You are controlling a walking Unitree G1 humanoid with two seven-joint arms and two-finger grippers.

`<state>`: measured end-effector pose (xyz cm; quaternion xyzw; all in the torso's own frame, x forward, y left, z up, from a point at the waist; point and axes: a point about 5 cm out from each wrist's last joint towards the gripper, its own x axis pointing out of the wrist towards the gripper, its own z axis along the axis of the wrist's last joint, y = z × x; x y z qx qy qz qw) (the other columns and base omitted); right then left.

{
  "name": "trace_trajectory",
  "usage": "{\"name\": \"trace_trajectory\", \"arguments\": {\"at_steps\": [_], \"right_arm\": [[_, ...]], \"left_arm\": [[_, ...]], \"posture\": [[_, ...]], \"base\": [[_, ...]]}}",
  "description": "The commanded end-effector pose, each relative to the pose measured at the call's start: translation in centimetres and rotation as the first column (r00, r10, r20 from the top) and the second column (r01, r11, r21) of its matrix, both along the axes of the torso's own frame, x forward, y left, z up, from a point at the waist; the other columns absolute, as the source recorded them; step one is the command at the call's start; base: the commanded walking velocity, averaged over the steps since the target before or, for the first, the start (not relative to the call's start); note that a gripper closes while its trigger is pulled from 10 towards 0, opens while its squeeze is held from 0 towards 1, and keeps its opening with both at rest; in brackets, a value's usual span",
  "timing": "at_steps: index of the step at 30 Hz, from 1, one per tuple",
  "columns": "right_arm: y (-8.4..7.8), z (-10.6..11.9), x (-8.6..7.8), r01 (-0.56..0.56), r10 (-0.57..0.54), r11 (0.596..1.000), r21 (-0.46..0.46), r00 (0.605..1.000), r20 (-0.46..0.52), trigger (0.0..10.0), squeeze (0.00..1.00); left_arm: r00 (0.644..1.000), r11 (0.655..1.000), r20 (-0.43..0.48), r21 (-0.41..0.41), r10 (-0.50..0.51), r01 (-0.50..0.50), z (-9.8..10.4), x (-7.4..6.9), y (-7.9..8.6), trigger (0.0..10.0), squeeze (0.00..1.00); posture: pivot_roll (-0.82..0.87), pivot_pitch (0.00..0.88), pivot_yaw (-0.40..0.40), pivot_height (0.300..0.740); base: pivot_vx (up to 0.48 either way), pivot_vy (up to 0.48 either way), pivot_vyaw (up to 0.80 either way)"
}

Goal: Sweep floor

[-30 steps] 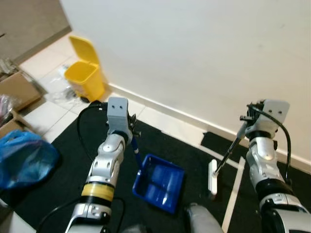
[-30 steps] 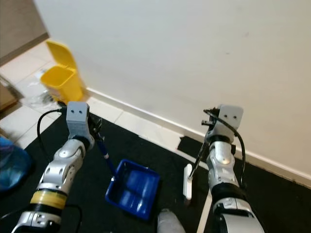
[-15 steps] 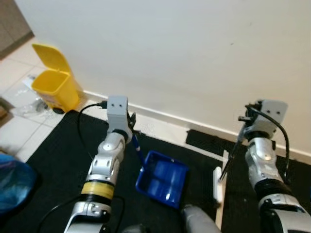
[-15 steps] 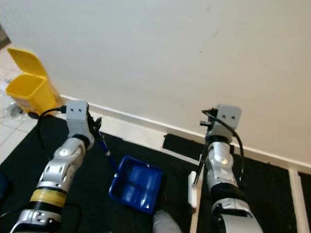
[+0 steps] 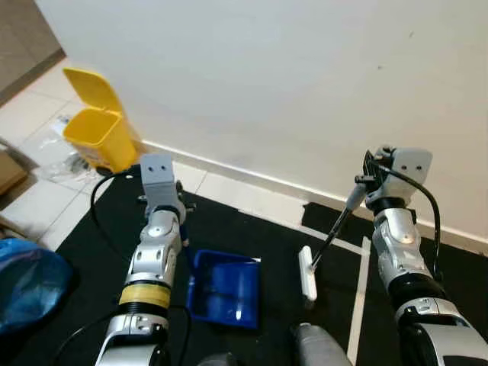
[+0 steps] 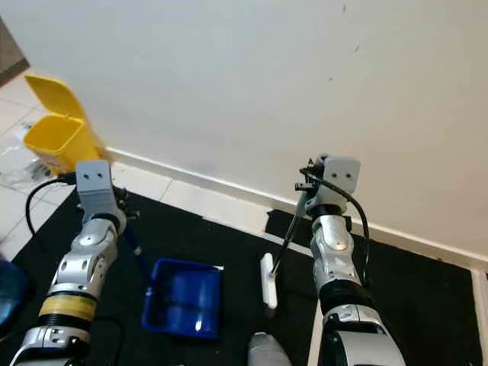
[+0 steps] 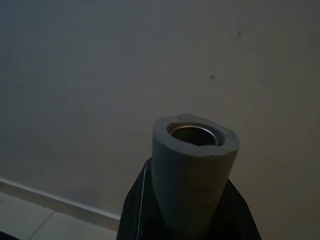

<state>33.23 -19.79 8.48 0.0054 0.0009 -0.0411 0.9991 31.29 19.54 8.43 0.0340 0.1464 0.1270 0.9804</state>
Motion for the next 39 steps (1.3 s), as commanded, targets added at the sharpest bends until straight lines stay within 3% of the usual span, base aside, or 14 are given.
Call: {"name": "trace_trajectory", "arguments": {"at_steps": [1, 28, 39], "right_arm": [[0.1, 1.1, 0.3, -0.009, 0.01, 1.0, -0.005, 0.998, 0.059, 10.0, 0.0], [-0.3, 0.7, 0.2, 0.006, -0.006, 1.0, -0.002, 0.999, 0.041, 10.0, 0.0], [-0.5, 0.6, 0.2, 0.015, -0.015, 1.0, -0.005, 0.999, 0.037, 10.0, 0.0]], "left_arm": [[1.0, 1.0, 0.002, 0.027, 0.013, -0.013, 0.1, 0.0, 0.6, 10.0, 0.0], [1.0, 1.0, 0.025, 0.026, -0.019, 0.018, 0.4, 0.4, -0.3, 10.0, 0.0], [0.998, 0.998, 0.035, 0.033, -0.053, 0.052, 0.5, 0.5, -0.8, 10.0, 0.0]], "posture": [[-0.03, 0.023, 0.016, 0.74], [-0.03, 0.021, 0.017, 0.74], [-0.04, 0.019, 0.019, 0.74]], "base": [[0.36, 0.0, 0.0], [0.367, 0.0, 0.0], [0.079, -0.405, 0.0]]}}
